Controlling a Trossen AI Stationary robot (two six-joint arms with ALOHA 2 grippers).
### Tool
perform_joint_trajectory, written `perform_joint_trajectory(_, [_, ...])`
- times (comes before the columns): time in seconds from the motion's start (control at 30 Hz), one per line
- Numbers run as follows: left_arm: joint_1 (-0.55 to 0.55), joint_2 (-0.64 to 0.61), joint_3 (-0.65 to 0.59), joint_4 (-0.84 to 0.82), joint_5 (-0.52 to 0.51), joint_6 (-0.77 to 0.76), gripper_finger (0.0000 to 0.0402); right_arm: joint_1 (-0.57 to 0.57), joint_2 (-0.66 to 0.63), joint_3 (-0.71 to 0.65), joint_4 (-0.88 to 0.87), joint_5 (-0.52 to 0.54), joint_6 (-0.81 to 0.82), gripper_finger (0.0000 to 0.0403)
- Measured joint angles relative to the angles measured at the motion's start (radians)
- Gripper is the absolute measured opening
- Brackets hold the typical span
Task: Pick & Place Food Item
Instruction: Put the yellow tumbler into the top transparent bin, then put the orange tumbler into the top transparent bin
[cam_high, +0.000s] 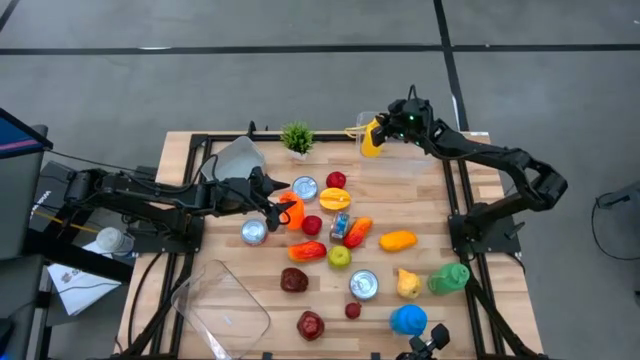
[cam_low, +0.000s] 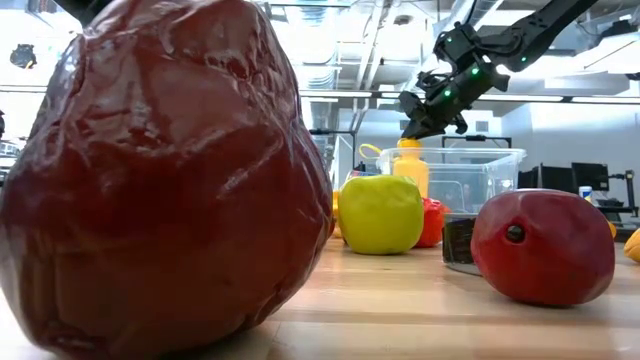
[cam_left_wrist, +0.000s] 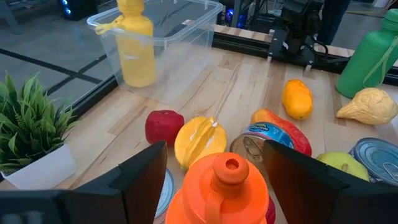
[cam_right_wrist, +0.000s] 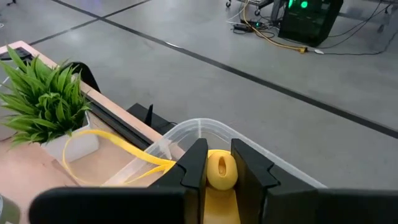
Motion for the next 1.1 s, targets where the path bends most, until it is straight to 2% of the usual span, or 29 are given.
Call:
perform_joint_trajectory(0.3, [0.0,0.0,0.0,0.0,0.0,0.0,0.026,0.0,0.0,0.0,-0.007,0.0,-0.006,0.0077])
perform_joint_trajectory(0.8, [0.0,0.0,0.0,0.001,0.0,0.0,0.026,0.0,0.0,0.0,-0.005,-0.001,-0.009,0.0088])
perform_joint_trajectory(0.93, [0.0,0.0,0.0,0.001,0.0,0.0,0.026,-0.002,-0.018,0.0,-0.001,-0.003,-0.011,0.013])
perform_joint_trajectory(1.1, [0.0,0.0,0.0,0.002,0.0,0.0,0.026,-0.003,-0.076,0.0,0.004,-0.003,-0.055,0.0225])
